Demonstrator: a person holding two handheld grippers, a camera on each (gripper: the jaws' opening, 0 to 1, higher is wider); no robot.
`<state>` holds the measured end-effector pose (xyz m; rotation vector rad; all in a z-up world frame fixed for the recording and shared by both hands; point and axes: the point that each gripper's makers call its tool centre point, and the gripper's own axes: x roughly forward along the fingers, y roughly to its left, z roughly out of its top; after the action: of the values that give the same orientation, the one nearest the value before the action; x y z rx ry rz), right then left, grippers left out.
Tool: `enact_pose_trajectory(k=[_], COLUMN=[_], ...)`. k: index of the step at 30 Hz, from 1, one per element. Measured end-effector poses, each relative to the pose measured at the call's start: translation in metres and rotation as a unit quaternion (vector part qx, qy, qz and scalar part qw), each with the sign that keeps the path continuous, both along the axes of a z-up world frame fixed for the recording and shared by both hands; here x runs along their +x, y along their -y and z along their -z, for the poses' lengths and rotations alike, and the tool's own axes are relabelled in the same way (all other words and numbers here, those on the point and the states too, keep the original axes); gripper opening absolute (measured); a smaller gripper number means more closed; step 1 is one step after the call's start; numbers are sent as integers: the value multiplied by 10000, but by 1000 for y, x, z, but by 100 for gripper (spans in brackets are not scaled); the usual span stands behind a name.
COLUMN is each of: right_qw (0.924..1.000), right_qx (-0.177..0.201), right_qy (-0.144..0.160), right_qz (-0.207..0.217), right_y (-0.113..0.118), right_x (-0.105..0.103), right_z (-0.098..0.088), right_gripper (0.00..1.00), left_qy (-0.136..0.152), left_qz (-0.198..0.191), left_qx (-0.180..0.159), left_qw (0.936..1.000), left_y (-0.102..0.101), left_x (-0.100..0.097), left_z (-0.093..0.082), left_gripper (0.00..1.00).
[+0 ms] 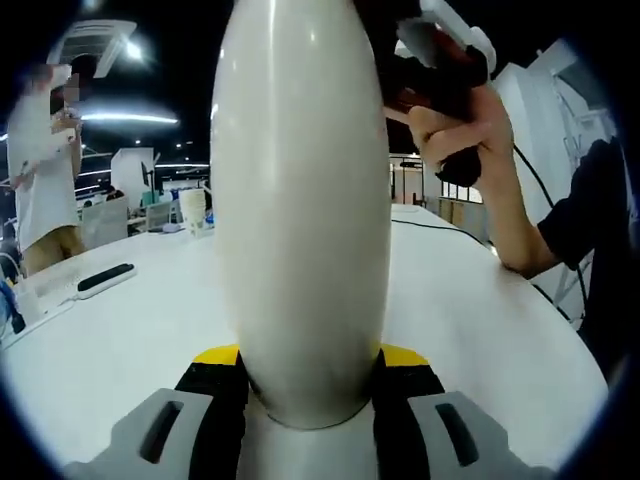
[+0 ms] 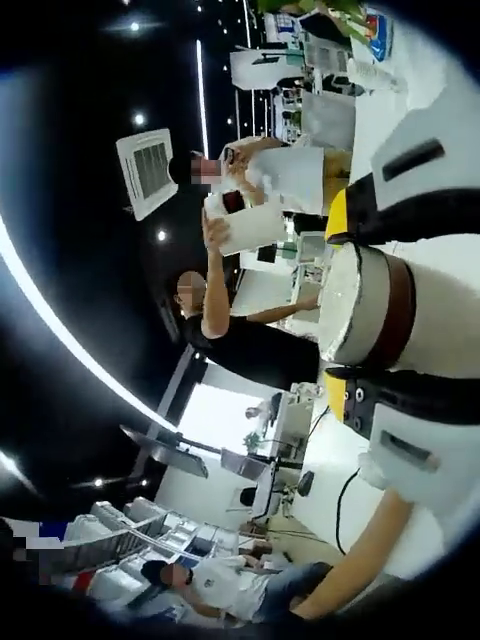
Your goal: Grasp the water cup twist off the cup lid place the cup lid on the table
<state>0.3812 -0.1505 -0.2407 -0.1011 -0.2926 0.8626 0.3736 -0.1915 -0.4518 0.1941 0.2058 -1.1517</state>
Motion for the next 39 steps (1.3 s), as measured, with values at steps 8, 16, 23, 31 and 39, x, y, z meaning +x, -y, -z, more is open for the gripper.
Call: enact_pose_trajectory(k=[8,16,23,31,39], right_qw=[9896,9620,9603,9895,9989], right_qx=[-212,-319,-199,245,-118], right_qy=[-195,-261,-396,-301,219], right_qz=[-1407,-2700,-2755,-1393,391], right_y=[-10,-13,-11,-7,-1], right_x=[-6,-16,-17,-23,-14], right_z=[3,4,5,-3,-13], right_gripper=[51,50,50,66,70], left_qy=[-12,-14,-13,1,6], left_qz=[-2,18,38,59,26], left_qx=[-1,0,1,4,14], left_qw=[10000,10000,10000,10000,10000], left_y=[-1,-1,-1,0,-1], left_x=[-1,-1,-1,-1,-1], left_z=[0,0,-1,-1,-1], left_gripper=[50,50,50,50,50])
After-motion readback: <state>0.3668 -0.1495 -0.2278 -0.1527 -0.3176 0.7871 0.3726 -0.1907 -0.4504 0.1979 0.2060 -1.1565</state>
